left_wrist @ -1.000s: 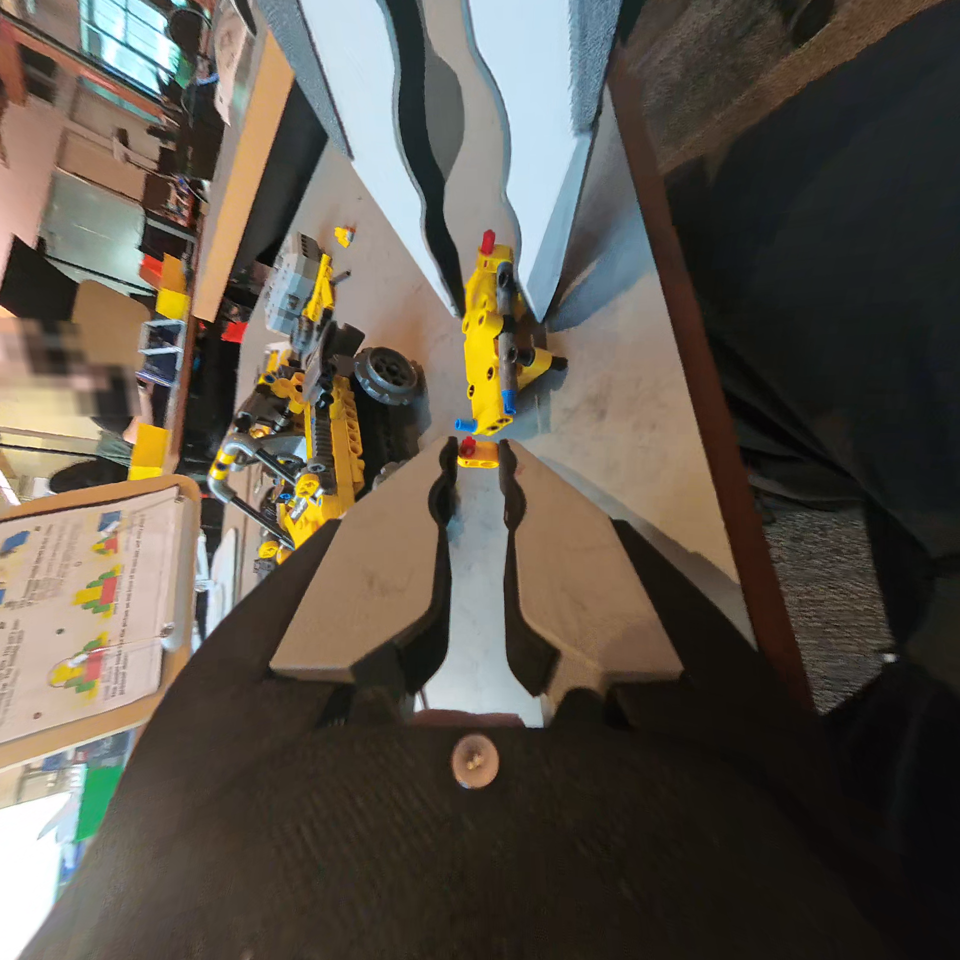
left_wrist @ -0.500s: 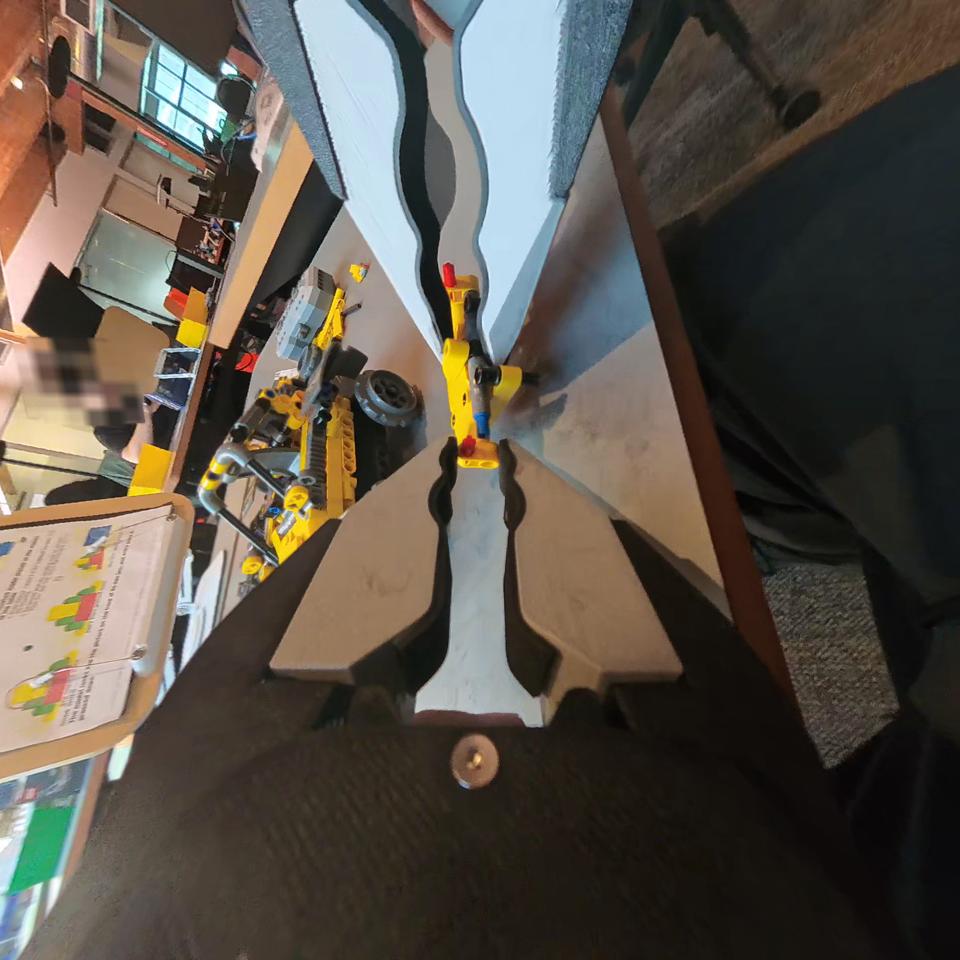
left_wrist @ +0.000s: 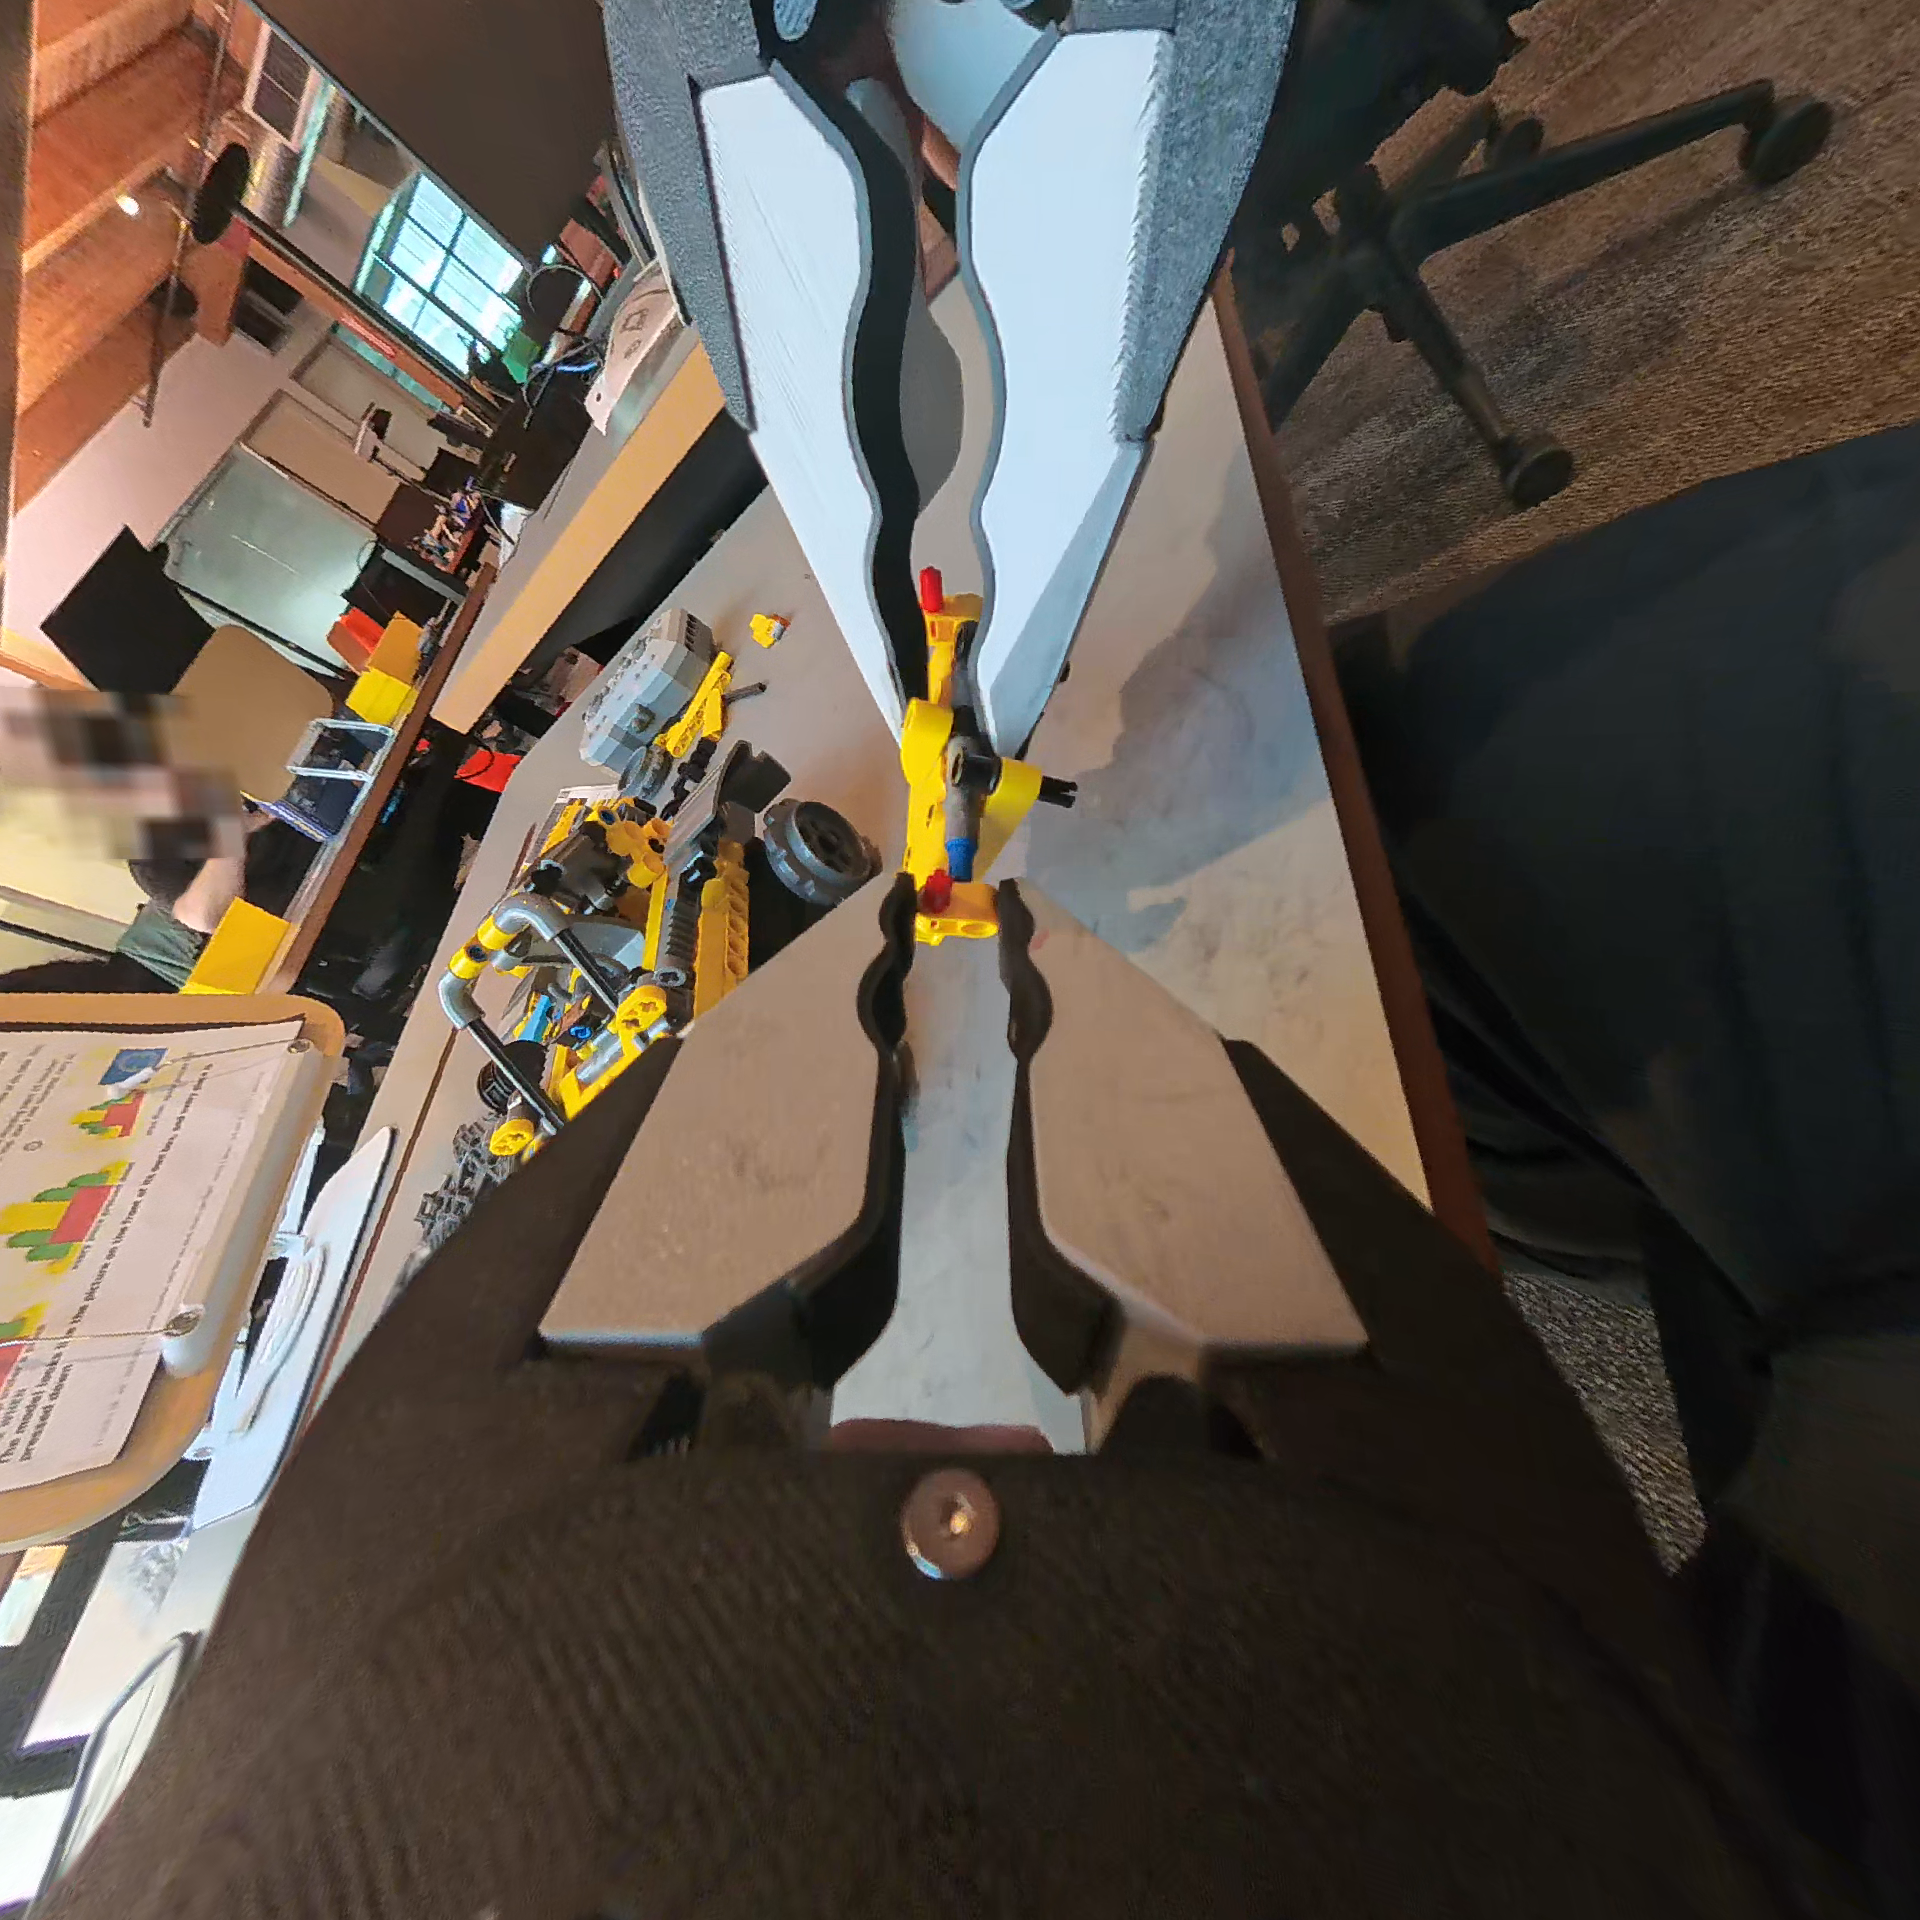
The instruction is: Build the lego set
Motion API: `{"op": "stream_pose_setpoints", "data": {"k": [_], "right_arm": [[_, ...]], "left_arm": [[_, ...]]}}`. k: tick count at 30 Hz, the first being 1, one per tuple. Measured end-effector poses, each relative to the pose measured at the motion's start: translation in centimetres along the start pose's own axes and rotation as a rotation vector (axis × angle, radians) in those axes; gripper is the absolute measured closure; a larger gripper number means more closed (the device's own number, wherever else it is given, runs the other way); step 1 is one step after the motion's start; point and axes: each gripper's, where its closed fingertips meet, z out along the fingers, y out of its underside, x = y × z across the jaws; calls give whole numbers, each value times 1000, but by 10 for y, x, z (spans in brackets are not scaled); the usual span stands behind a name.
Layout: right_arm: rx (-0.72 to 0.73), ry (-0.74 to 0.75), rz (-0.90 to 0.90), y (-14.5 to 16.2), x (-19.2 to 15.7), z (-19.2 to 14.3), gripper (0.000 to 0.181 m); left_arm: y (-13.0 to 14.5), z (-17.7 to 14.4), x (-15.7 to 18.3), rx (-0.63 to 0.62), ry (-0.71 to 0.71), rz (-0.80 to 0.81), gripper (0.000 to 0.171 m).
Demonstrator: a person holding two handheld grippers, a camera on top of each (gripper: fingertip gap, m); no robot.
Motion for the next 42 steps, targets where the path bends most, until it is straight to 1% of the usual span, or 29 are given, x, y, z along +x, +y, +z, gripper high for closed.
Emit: {"op": "stream_pose_setpoints", "data": {"k": [4,8,14,19,24,29,31,33,35,37,39,40,41,42], "right_arm": [[-12,-1,-11,-3,2,-6,166],[-37,-38,-9,-8,4,-13,166],[-95,-37,-74,-13,9,-16,166],[-109,-24,-94,-17,12,-15,166],[-117,-28,-82,-17,11,-13,166],[-82,-53,-41,-14,8,-10,167],[-82,-49,-37,-13,7,-9,167],[-113,-34,-38,-9,7,-5,167],[-149,-24,-42,-6,6,-1,167],[-151,-38,-27,-5,2,3,171],[-140,-37,-7,-4,2,6,171],[-135,-42,0,-3,1,8,171],[-122,-54,-6,-4,-2,10,170],[-107,-58,-18,-4,-6,12,170]], "left_arm": [[-7,-4,-4,55,-20,4,159],[-13,-8,-9,102,-46,5,160],[-15,-10,-14,97,-81,22,159],[-16,-12,-17,108,-84,3,160],[-13,-12,-17,89,-85,-13,159],[-11,-10,-14,69,-77,-42,160],[-8,-8,-14,32,-85,-50,160],[-2,-4,-12,-34,-97,-52,160],[4,0,-10,-89,-107,-29,160],[11,2,-11,-130,-122,-9,161],[12,3,-10,-123,-102,-29,161],[11,4,-6,-99,-66,-42,162],[7,5,0,-60,-18,-39,168],[6,5,4,-44,14,-24,168]]}}
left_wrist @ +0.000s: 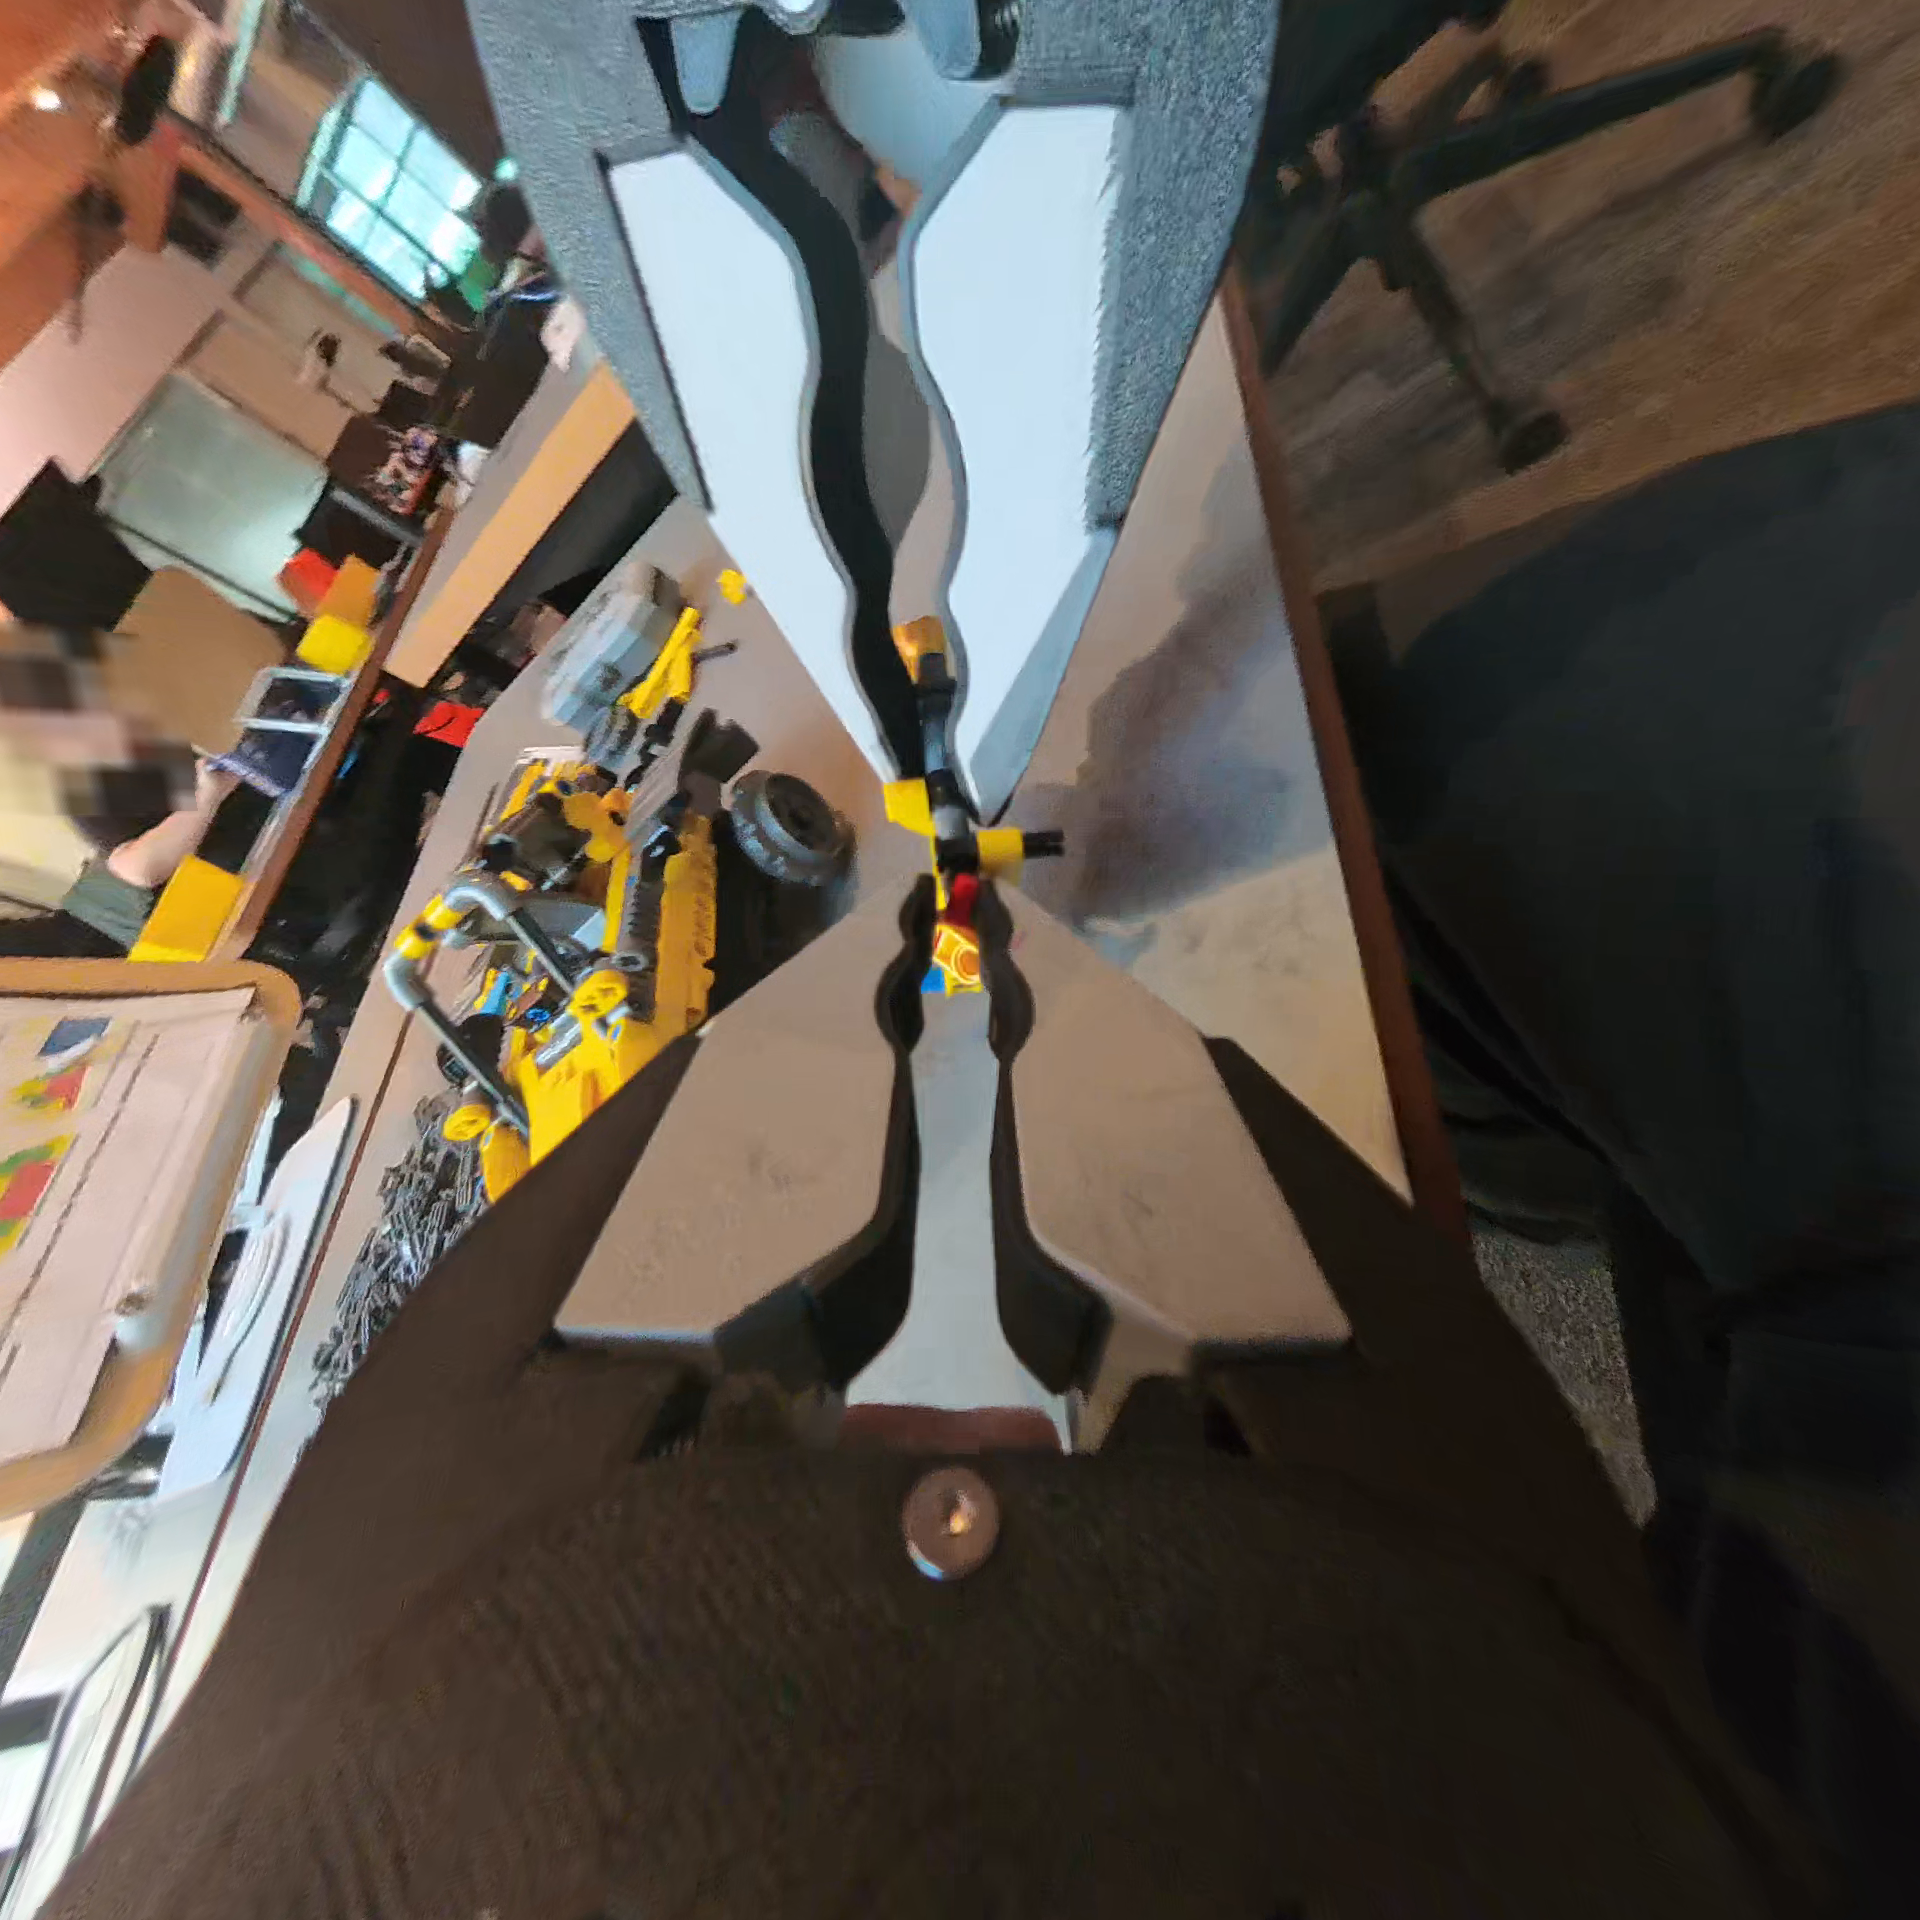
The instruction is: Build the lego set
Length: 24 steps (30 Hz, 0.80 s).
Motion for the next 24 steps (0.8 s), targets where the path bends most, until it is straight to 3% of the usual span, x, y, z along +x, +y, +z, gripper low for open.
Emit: {"op": "stream_pose_setpoints", "data": {"k": [5,17,24], "right_arm": [[22,86,-105,4,-1,8,170],[124,39,-26,22,-10,3,167],[279,-71,102,10,-18,-14,148]], "left_arm": [[8,3,4,-26,3,87,168],[25,-6,-4,-70,-1,65,167],[-4,-18,-5,103,-20,29,168]]}}
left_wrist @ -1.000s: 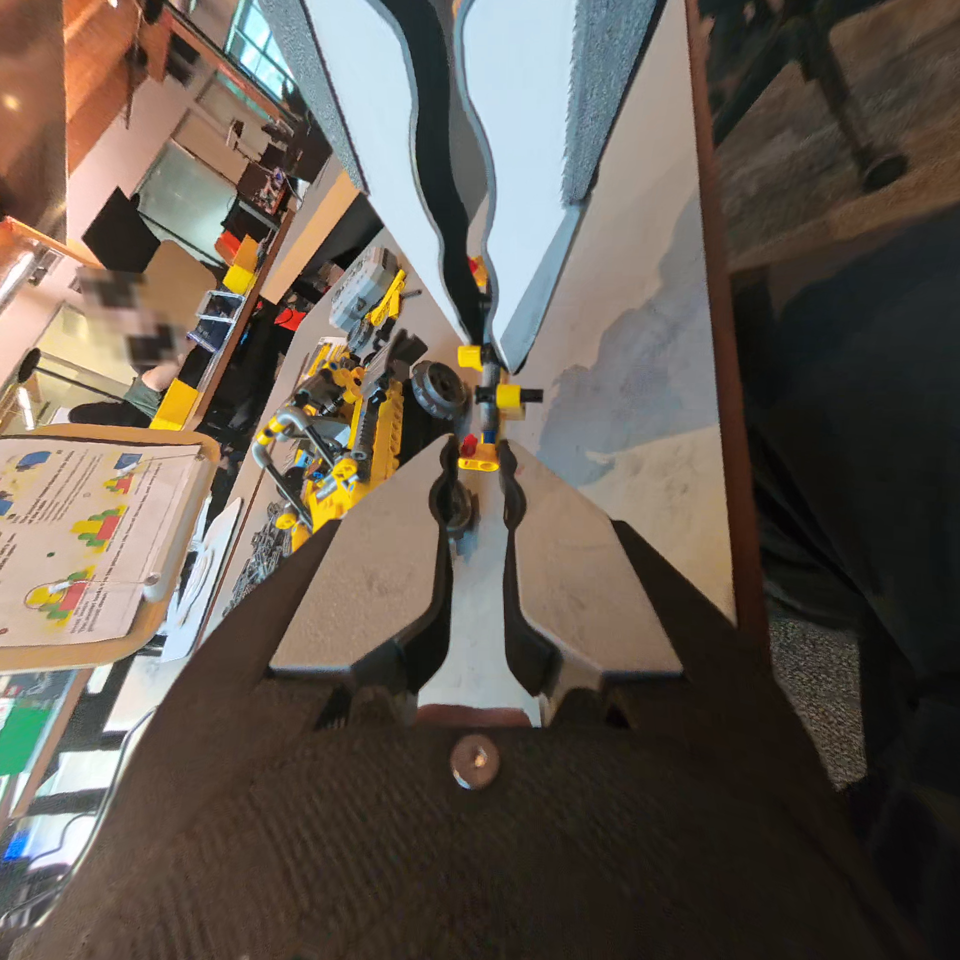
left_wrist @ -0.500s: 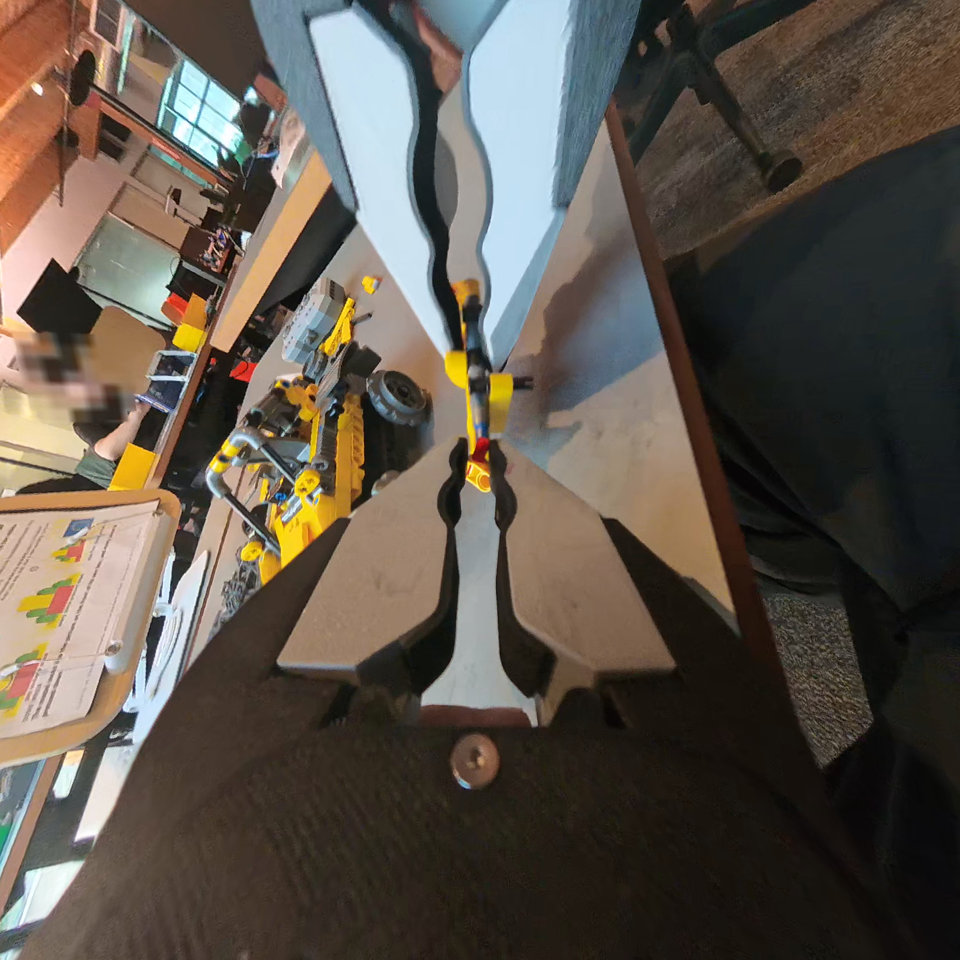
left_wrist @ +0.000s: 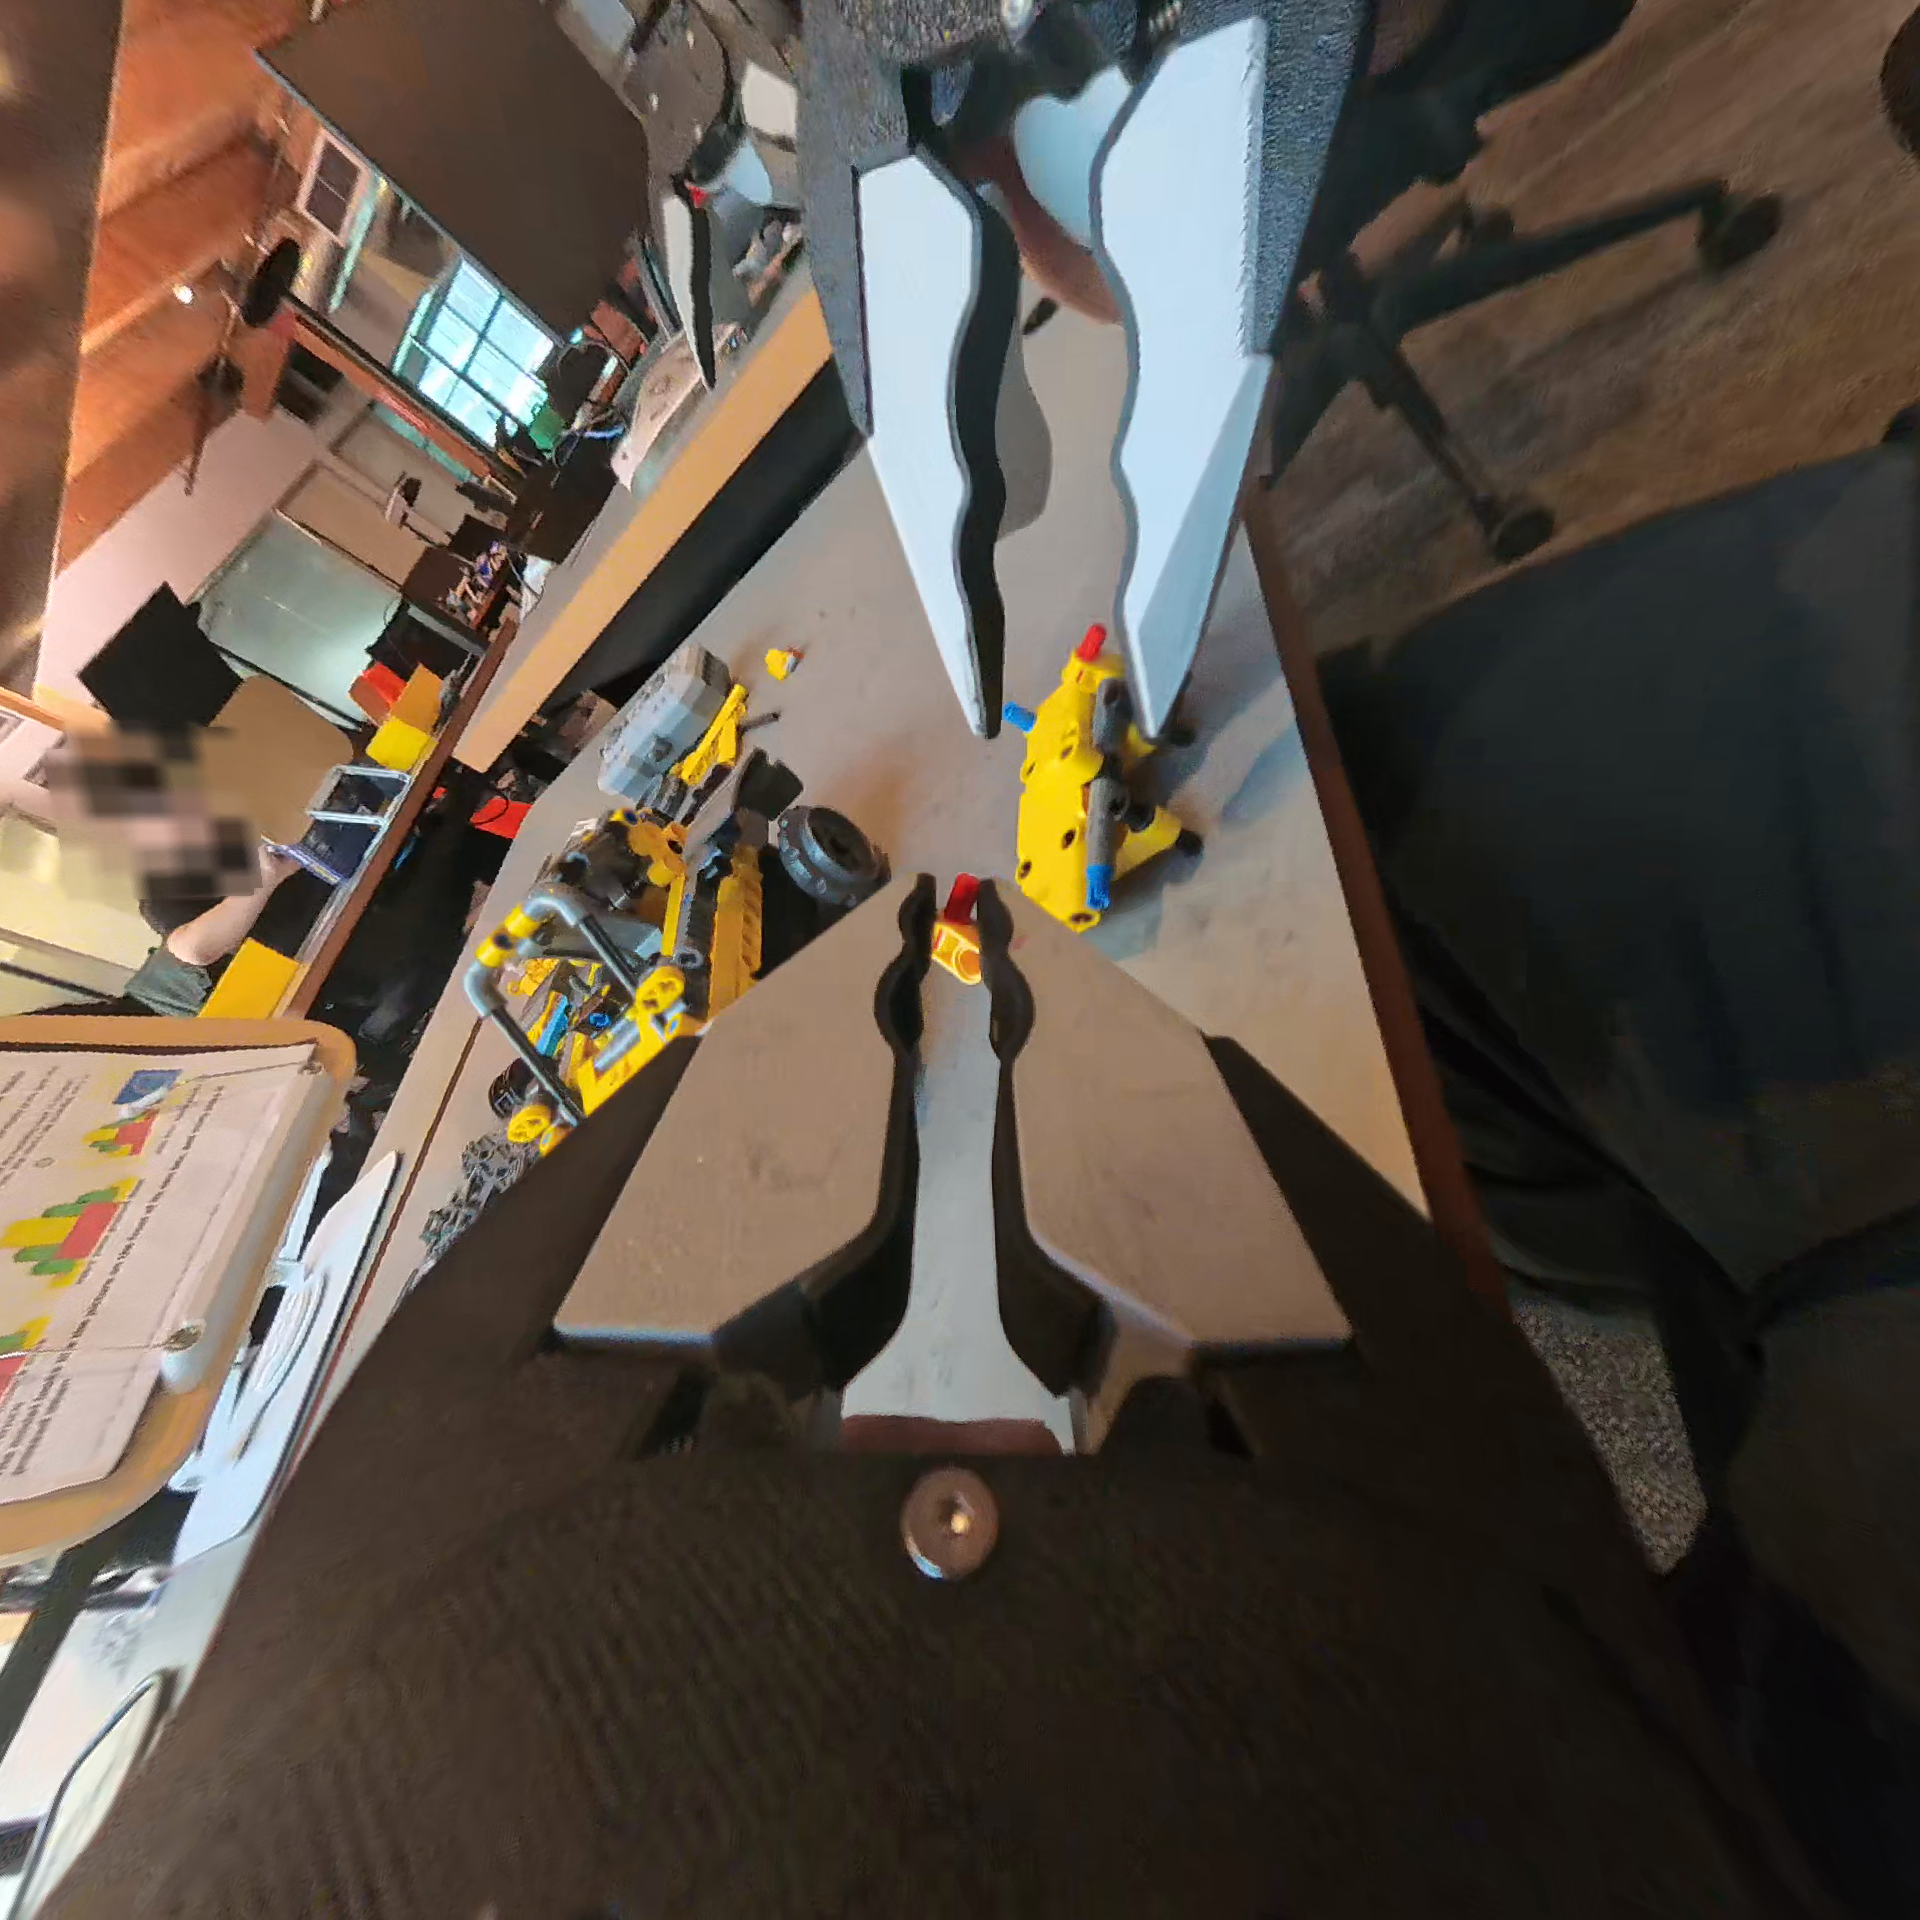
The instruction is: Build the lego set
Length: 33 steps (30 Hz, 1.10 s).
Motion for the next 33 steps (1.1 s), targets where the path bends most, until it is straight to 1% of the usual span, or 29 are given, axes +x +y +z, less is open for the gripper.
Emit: {"op": "stream_pose_setpoints", "data": {"k": [2,4,6,8,10,12,14,17,21,22,23,26,33], "right_arm": [[61,-61,62,-6,-5,-5,144],[155,-124,131,-19,-12,-11,149],[281,-234,233,-40,-21,-22,155],[376,-349,346,-54,-26,-31,155],[496,-484,441,-68,-29,-47,167],[619,-591,541,-79,-26,-63,167],[672,-679,615,-82,-24,-72,164],[698,-741,657,-85,-27,-76,153],[702,-844,675,-91,-39,-79,152],[703,-850,679,-92,-39,-79,156],[696,-848,685,-91,-39,-77,162],[684,-853,725,-91,-37,-76,162],[611,-759,762,-83,-30,-61,163]], "left_arm": [[-7,-2,0,36,6,-27,167],[-17,-5,-1,81,4,-62,167],[-32,-9,-1,138,5,-80,167],[-52,-13,1,195,12,-75,168],[-71,-18,0,246,8,-64,168],[-87,-24,-2,284,8,-56,168],[-98,-27,-2,304,3,-39,167],[-107,-28,0,314,5,-26,167],[-109,-24,6,297,9,1,167],[-111,-25,8,303,9,8,168],[-112,-25,8,301,10,10,167],[-109,-23,7,277,-9,33,167],[-92,-17,6,214,3,9,166]]}}
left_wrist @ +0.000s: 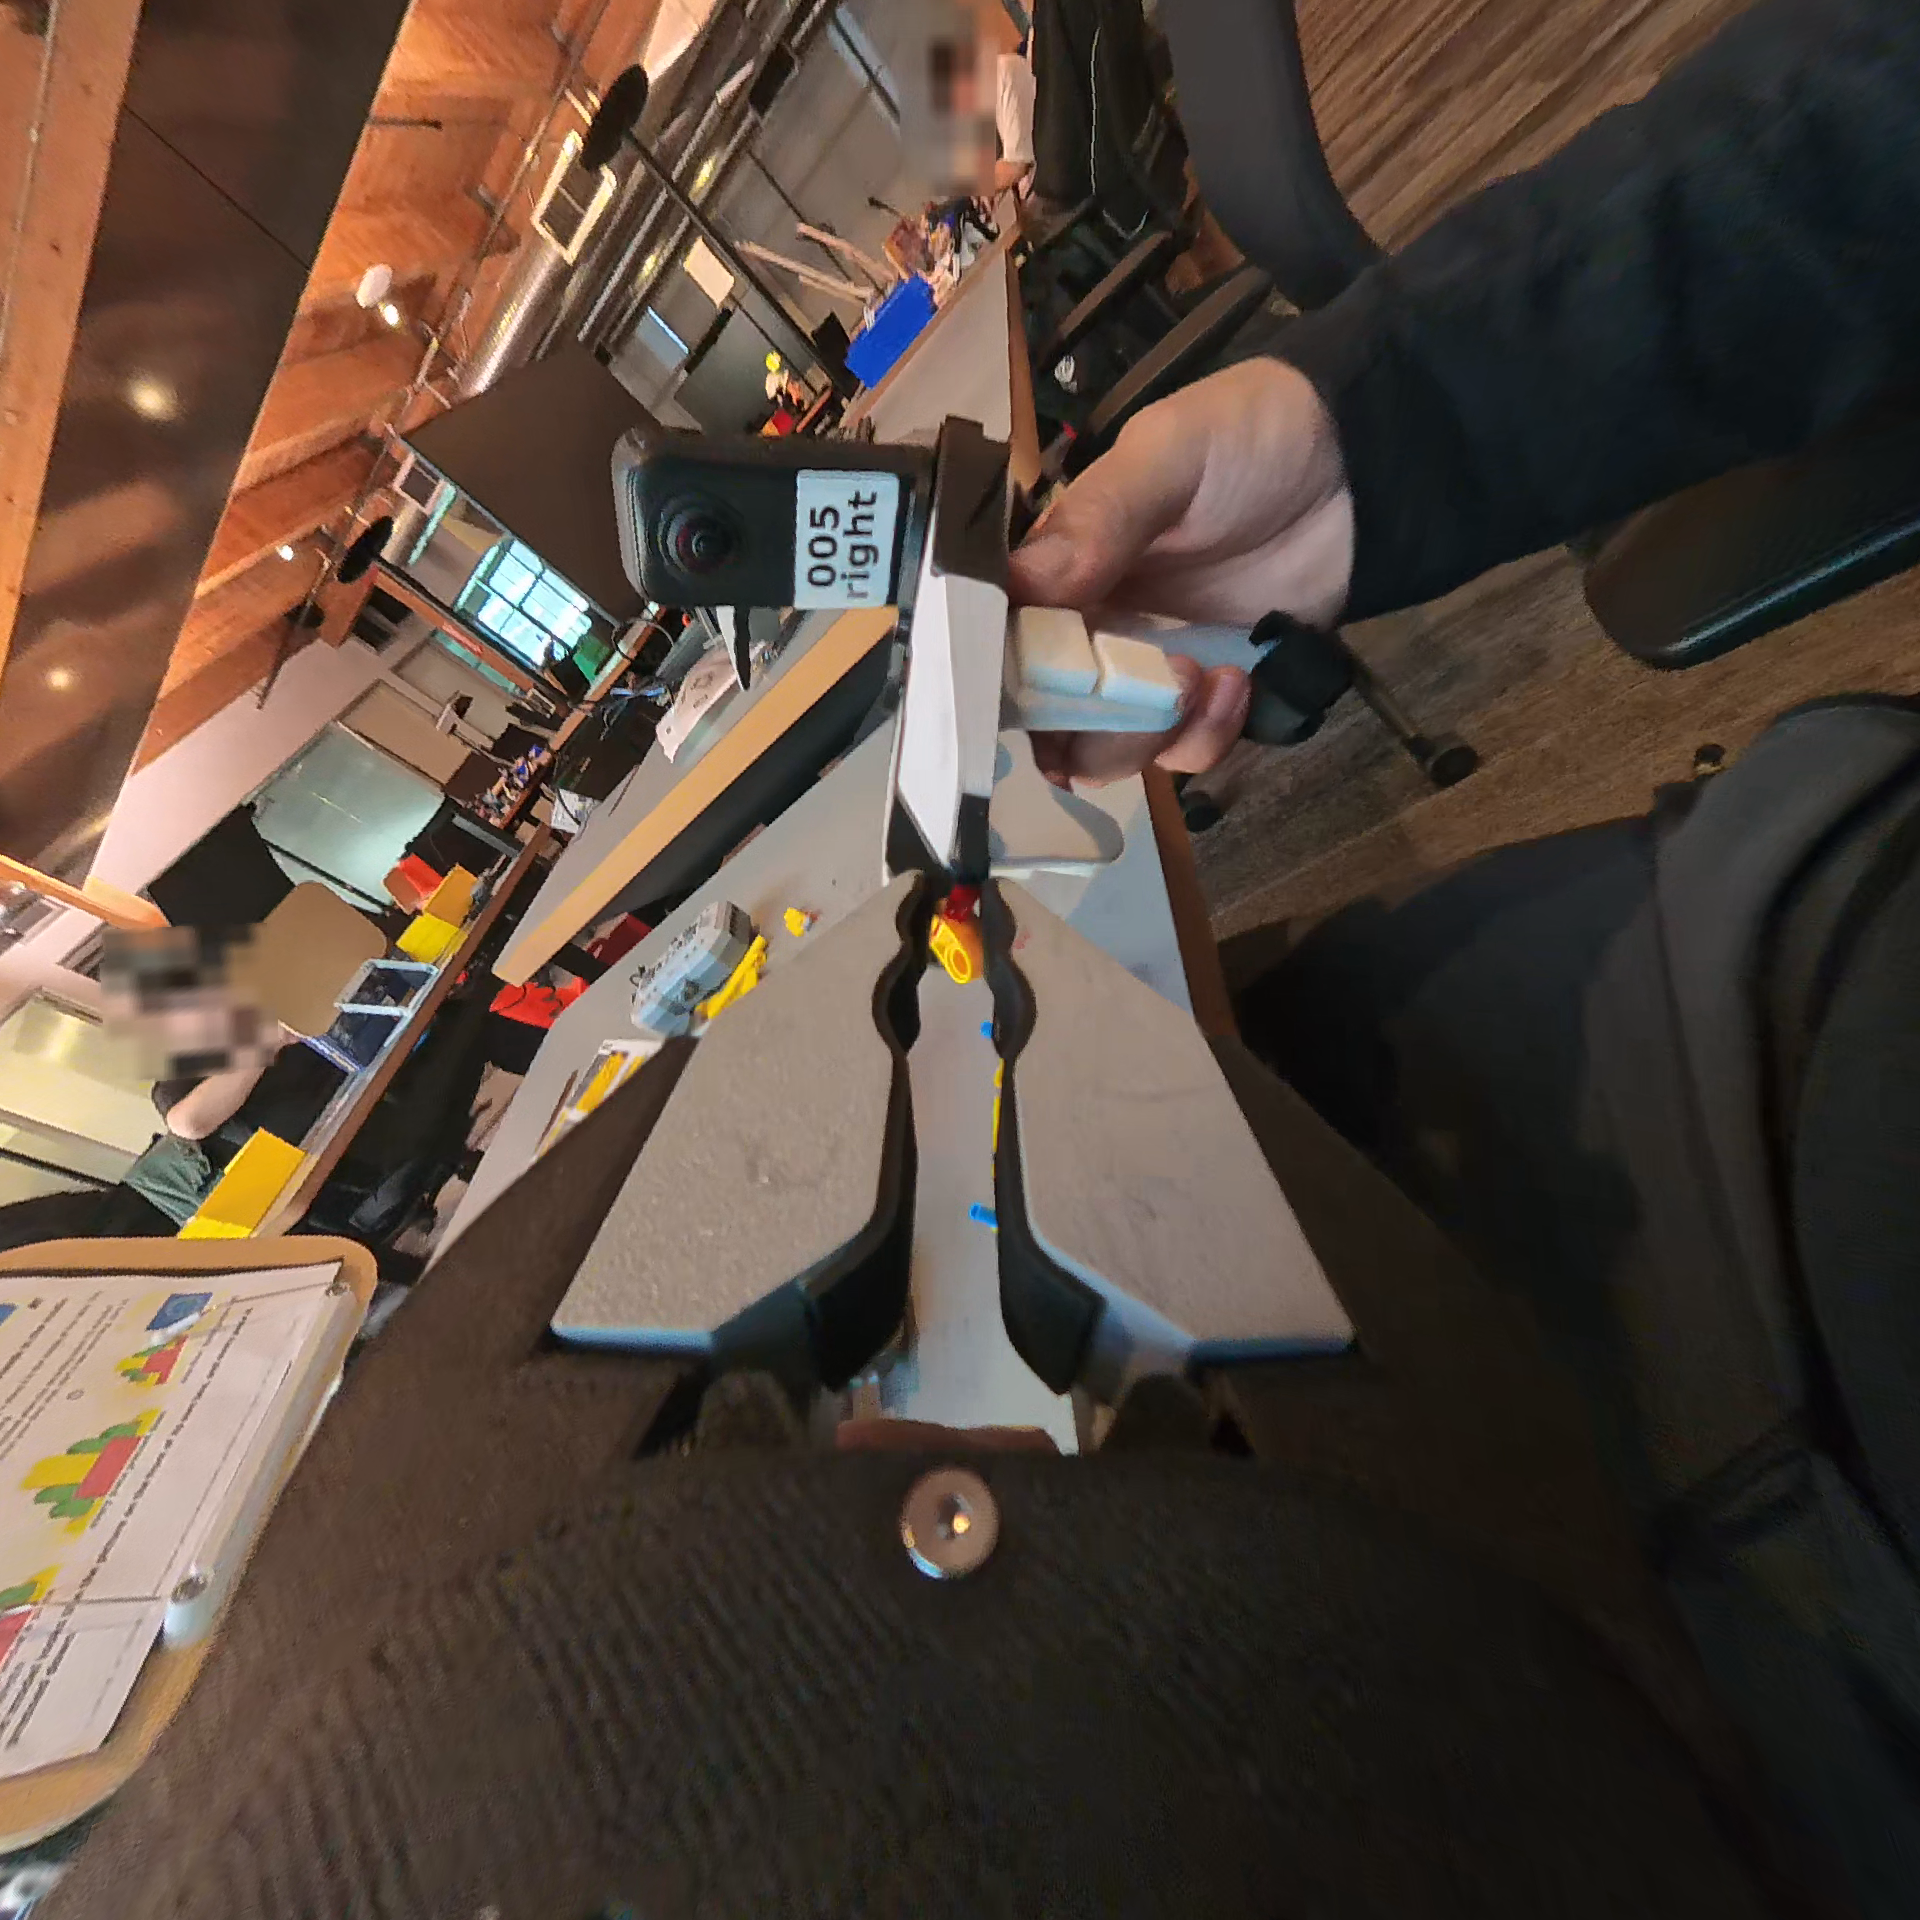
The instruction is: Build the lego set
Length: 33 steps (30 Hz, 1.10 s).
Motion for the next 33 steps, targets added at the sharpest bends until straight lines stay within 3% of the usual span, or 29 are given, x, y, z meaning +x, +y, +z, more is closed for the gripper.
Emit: {"op": "stream_pose_setpoints", "data": {"k": [4,18,24,33], "right_arm": [[1,65,19,3,14,-1,165],[16,265,32,4,48,-2,165],[50,262,29,-7,49,2,165],[76,263,31,-7,51,3,165]], "left_arm": [[13,3,-1,-60,-3,-9,161],[47,10,-6,-238,-88,91,165],[49,6,-19,-285,-190,206,164],[51,6,-20,-319,-216,293,162]]}}
